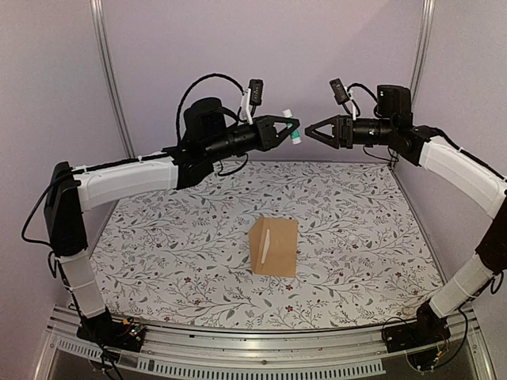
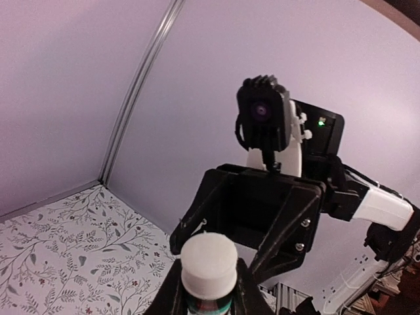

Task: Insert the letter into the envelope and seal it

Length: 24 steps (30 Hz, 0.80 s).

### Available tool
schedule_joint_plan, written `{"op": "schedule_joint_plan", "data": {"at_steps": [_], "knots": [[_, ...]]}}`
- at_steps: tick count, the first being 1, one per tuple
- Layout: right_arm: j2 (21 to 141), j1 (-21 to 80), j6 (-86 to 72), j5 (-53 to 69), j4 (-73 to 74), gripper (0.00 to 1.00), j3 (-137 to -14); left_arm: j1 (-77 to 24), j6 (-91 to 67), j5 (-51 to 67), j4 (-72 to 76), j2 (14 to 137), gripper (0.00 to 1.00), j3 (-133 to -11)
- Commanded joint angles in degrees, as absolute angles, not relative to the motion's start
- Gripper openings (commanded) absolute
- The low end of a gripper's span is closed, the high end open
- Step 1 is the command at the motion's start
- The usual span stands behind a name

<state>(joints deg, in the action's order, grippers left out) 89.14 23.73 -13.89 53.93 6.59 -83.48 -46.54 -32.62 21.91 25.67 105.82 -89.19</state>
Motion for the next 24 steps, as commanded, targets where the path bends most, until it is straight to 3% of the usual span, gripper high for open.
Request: {"op": "schedule_joint_plan", "data": {"at_steps": [1, 8, 18, 24], "knots": [[84.34, 28.23, 8.21, 27.76, 19.07, 0.54, -84.83, -46.80, -32.68, 11.49, 23.75, 101.93, 0.00, -88.58], [83.90, 35.84, 15.13, 21.91, 19.60, 0.55, -86.01, -48.23, -33.23, 5.00, 27.55, 100.38, 0.00, -86.13], [87.37, 39.15, 13.46, 17.31, 17.12, 0.52, -89.73, -49.31, -33.81, 6.96, 29.65, 100.55, 0.00, -85.20], [89.05, 39.70, 13.11, 16.93, 16.82, 0.43, -90.80, -49.42, -33.72, 7.80, 30.48, 100.75, 0.00, -85.23]]}}
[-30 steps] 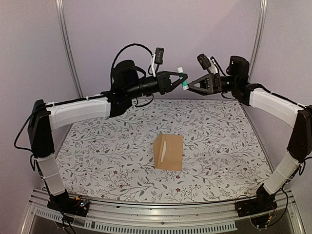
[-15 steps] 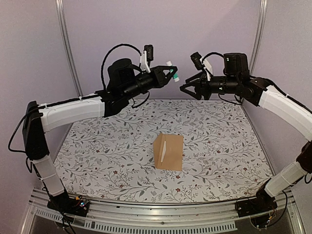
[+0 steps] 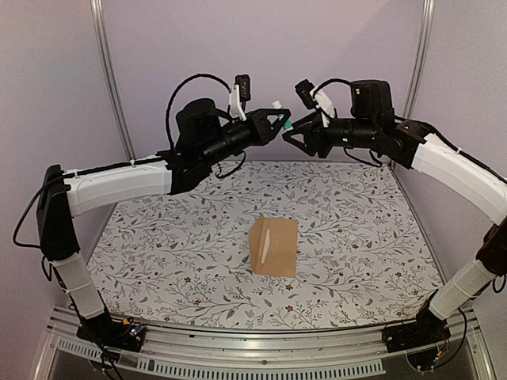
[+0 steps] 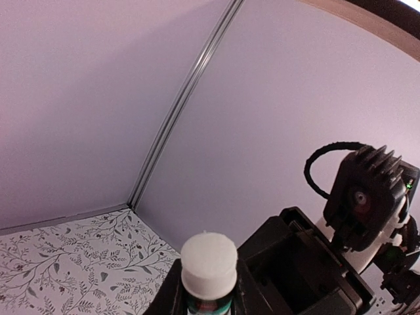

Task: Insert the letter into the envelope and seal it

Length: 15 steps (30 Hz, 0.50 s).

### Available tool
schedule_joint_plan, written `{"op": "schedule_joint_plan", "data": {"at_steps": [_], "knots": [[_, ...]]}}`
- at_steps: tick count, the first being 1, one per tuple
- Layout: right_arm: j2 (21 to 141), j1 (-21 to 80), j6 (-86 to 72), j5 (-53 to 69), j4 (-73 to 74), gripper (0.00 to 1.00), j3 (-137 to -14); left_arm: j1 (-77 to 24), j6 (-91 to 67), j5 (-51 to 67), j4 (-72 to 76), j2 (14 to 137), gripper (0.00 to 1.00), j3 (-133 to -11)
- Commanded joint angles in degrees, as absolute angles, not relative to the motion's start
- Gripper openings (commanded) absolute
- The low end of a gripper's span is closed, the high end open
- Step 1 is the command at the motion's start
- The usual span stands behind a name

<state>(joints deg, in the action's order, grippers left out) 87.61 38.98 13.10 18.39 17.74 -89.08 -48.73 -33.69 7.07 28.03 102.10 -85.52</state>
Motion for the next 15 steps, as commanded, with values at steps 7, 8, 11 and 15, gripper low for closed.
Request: {"op": "schedule_joint_plan", "data": {"at_steps": [7, 8, 11, 15], "knots": [[89.21, 39.73, 12.34, 18.37, 16.95, 0.07, -91.00, -49.42, -33.74, 8.39, 30.64, 101.22, 0.00, -85.48], [89.21, 39.75, 12.12, 18.67, 16.96, 0.02, -91.36, -49.40, -33.69, 8.52, 30.66, 101.32, 0.00, -85.46], [88.82, 39.32, 10.34, 22.06, 16.75, 0.00, -92.65, -49.33, -33.50, 9.15, 30.58, 101.79, 0.00, -85.58], [88.41, 35.56, 6.46, 41.46, 16.21, 0.00, -94.36, -48.78, -32.75, 11.67, 29.15, 103.02, 0.00, -86.72]]}}
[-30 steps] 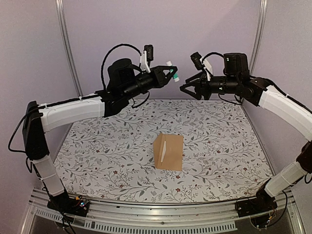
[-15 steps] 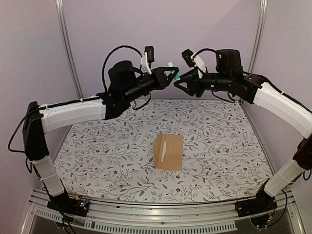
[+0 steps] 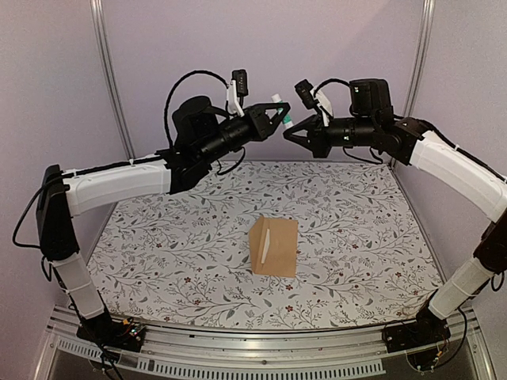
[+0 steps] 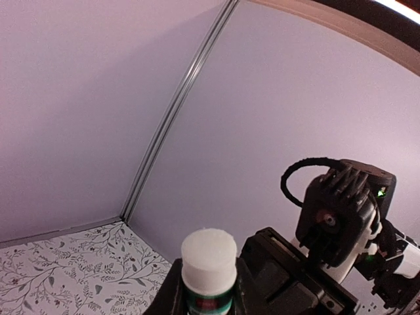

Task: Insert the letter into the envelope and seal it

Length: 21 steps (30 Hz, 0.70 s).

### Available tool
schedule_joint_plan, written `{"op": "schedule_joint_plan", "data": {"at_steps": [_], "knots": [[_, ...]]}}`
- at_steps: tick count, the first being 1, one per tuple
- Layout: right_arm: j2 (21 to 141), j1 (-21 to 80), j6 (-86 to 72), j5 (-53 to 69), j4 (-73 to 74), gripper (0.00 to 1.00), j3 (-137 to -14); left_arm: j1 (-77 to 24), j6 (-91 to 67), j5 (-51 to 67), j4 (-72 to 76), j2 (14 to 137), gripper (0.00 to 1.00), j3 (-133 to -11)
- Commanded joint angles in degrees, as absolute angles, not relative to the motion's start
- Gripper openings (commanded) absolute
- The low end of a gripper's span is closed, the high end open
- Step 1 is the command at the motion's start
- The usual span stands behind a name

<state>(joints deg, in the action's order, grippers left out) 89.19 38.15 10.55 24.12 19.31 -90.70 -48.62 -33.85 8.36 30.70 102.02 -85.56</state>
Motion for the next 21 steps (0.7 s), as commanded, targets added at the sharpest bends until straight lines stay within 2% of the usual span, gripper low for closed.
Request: {"op": "schedule_joint_plan", "data": {"at_steps": [1, 3, 5, 7, 11, 21], "knots": [[88.10, 35.25, 5.16, 43.04, 15.98, 0.00, -94.20, -48.62, -32.54, 11.99, 28.74, 103.23, 0.00, -87.01], [87.47, 35.16, 4.60, 42.88, 16.50, 0.01, -93.43, -48.32, -32.14, 12.30, 28.64, 103.34, 0.00, -87.33], [86.75, 35.16, 5.88, 36.94, 17.61, 0.05, -92.19, -48.11, -31.76, 12.23, 28.65, 103.27, 0.00, -87.67], [86.20, 35.19, 7.17, 30.34, 18.30, 0.20, -91.14, -48.04, -31.73, 12.07, 28.85, 103.27, 0.00, -88.01], [85.69, 35.16, 9.40, 24.55, 18.49, 0.36, -90.72, -48.01, -31.87, 12.23, 29.64, 103.23, 0.00, -88.15], [86.96, 35.84, 10.17, 25.17, 18.31, 0.38, -91.41, -48.12, -32.79, 13.01, 30.43, 103.17, 0.00, -87.98]]}}
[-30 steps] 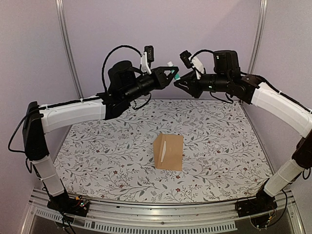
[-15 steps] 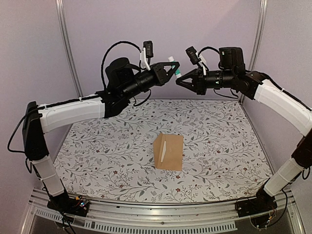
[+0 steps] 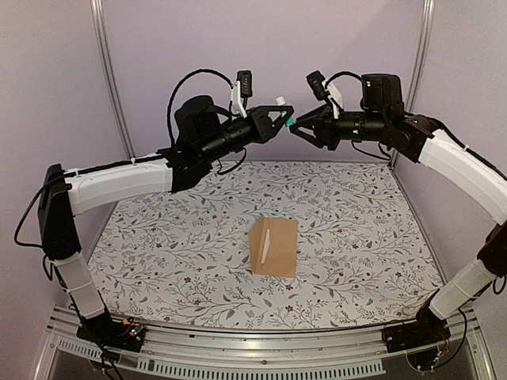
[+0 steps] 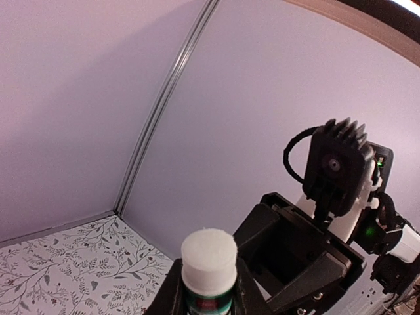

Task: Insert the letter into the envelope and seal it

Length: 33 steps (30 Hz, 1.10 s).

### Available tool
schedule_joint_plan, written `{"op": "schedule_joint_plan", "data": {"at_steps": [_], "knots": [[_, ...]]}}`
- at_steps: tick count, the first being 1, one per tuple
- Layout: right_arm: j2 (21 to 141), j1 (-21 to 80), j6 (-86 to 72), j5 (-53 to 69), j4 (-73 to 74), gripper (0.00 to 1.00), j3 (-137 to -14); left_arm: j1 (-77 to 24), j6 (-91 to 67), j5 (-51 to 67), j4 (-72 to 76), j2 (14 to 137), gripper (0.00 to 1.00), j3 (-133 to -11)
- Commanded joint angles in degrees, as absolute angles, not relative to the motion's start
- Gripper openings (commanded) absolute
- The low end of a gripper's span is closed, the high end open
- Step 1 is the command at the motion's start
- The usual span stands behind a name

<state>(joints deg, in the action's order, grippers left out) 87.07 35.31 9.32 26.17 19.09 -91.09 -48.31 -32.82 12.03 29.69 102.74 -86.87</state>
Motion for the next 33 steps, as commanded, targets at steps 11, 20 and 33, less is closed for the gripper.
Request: {"op": "schedule_joint_plan", "data": {"at_steps": [11, 20, 33], "knots": [[87.98, 37.33, 9.97, 27.77, 18.90, 0.30, -90.87, -48.34, -32.43, 12.84, 31.41, 102.93, 0.00, -87.48], [88.07, 37.35, 7.19, 26.67, 18.64, 0.19, -90.29, -48.65, -31.37, 12.48, 32.49, 102.61, 0.00, -87.14], [87.56, 37.35, 6.47, 27.07, 19.00, 0.27, -88.95, -48.60, -31.02, 12.04, 32.78, 102.75, 0.00, -87.28]]}}
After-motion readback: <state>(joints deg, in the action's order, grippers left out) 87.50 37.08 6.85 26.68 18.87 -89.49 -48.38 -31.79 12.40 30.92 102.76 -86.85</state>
